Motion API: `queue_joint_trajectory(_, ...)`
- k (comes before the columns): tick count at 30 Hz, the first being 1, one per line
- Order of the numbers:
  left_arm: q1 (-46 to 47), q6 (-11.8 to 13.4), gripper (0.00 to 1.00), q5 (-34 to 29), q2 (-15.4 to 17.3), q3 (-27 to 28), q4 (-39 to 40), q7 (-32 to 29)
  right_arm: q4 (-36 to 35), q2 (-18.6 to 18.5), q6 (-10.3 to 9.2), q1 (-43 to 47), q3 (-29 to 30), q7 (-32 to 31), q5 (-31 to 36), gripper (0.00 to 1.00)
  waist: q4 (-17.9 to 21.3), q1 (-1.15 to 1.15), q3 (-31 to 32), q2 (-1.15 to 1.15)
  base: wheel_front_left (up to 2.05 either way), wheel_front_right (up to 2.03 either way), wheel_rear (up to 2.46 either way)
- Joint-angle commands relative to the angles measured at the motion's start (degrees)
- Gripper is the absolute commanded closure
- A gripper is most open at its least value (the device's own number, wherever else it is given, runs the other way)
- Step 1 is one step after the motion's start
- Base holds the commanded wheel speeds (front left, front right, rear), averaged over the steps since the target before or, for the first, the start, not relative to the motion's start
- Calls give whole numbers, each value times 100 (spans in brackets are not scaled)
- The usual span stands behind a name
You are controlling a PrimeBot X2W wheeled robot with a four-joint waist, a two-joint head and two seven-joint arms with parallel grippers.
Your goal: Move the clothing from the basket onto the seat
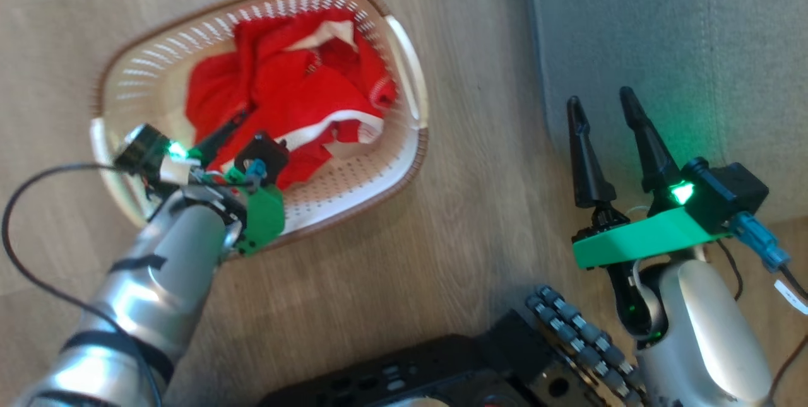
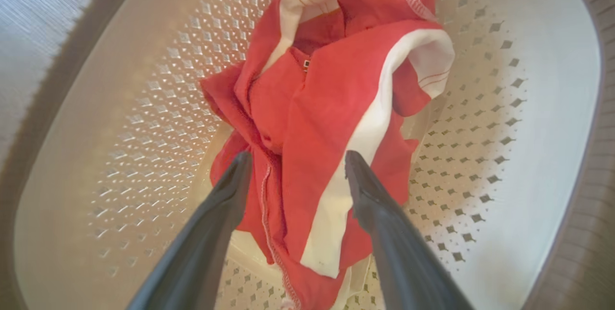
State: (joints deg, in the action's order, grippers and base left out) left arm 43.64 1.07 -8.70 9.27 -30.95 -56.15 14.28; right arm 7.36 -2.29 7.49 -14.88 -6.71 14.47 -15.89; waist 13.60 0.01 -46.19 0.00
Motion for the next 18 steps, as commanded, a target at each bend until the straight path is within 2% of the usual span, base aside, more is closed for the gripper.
queue_joint_trajectory(1,20,-35,0,-37,130,49,-66,72,-178,-59,0,80,-162,52,-58,0,225,-1,-249,0,0,0,0)
queue_joint_trajectory(4,328,-130,0,-67,143,-76,-279,72,-227,-59,0,71,-232,52,-154,0,332,-1,-419,0,0,0,0)
queue_joint_trajectory(13,1050,-160,0,-85,102,-254,-1264,67,-291,-59,0,-60,-511,52,-359,0,654,-1,-803,0,0,0,0)
queue_joint_trajectory(18,1268,-197,0,-19,42,-265,-1612,-225,-350,-59,0,-29,-553,52,-416,0,716,-1,-865,0,0,0,0)
